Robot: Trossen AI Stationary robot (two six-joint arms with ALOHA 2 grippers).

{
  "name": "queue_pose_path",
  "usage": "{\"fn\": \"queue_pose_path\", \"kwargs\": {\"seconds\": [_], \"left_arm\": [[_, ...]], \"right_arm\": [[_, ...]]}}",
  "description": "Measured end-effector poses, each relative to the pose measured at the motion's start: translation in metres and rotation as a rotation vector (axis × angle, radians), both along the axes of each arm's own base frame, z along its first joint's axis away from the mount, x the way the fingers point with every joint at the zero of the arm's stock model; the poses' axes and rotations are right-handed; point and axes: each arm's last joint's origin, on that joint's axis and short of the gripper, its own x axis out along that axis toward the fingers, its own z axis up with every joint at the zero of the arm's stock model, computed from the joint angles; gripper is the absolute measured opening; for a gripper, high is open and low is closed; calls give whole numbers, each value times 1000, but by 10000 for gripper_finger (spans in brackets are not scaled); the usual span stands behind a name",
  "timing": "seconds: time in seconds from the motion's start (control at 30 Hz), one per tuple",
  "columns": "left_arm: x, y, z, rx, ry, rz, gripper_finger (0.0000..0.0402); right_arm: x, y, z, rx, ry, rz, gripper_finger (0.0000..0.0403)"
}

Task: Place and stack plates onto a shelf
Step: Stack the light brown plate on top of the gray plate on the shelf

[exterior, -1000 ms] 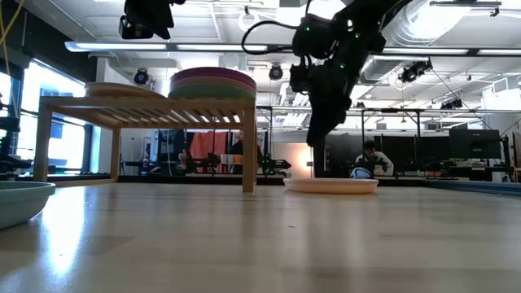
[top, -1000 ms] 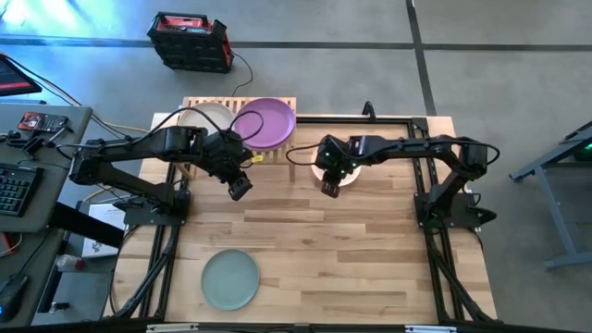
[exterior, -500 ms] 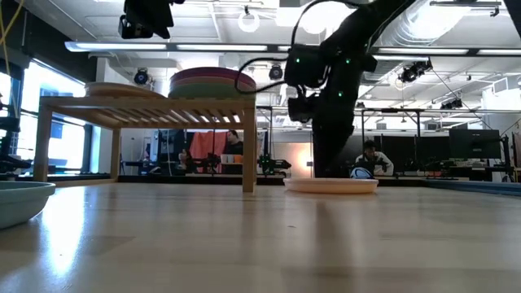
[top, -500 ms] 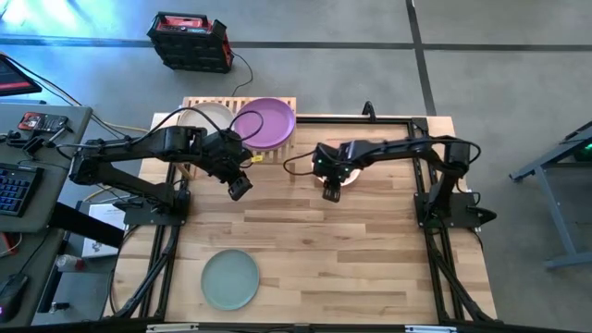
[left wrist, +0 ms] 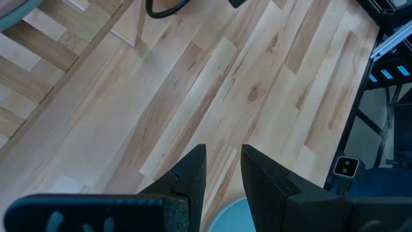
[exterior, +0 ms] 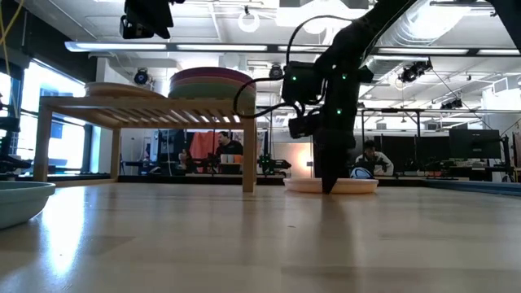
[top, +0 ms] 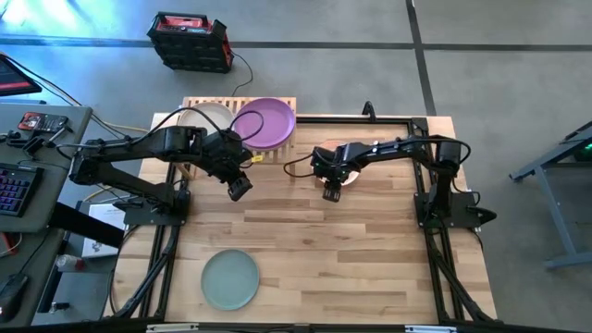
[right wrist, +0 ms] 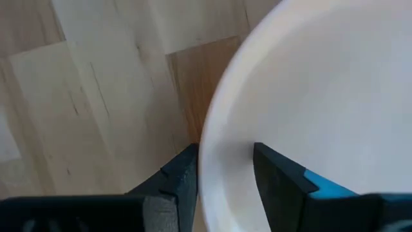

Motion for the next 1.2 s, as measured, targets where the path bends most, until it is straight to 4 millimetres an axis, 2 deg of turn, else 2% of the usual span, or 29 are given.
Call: {"fn": "queue_pose_path", "kwargs": {"seconds": [0.23,0.47,0.7,0.8,0.97,1.2], "left_arm": [[0,0,0,1,0,-2,85],[0,0,0,2,0,-1,85],[0,0,0,2,0,-2,85],[0,0,0,2,0,-2,85],[0,0,0,2,0,-2,85],[0,0,0,2,0,-2,85]], "right_arm": [[1,-1,-2,-22,12,-5,115],[1,0,-3,-6,11,-38,14],[2,6,1,9,47,-108,4],[4,10,9,20,92,-144,2],[13,21,32,-1,124,-196,0],[27,43,61,7,88,-241,1]]}}
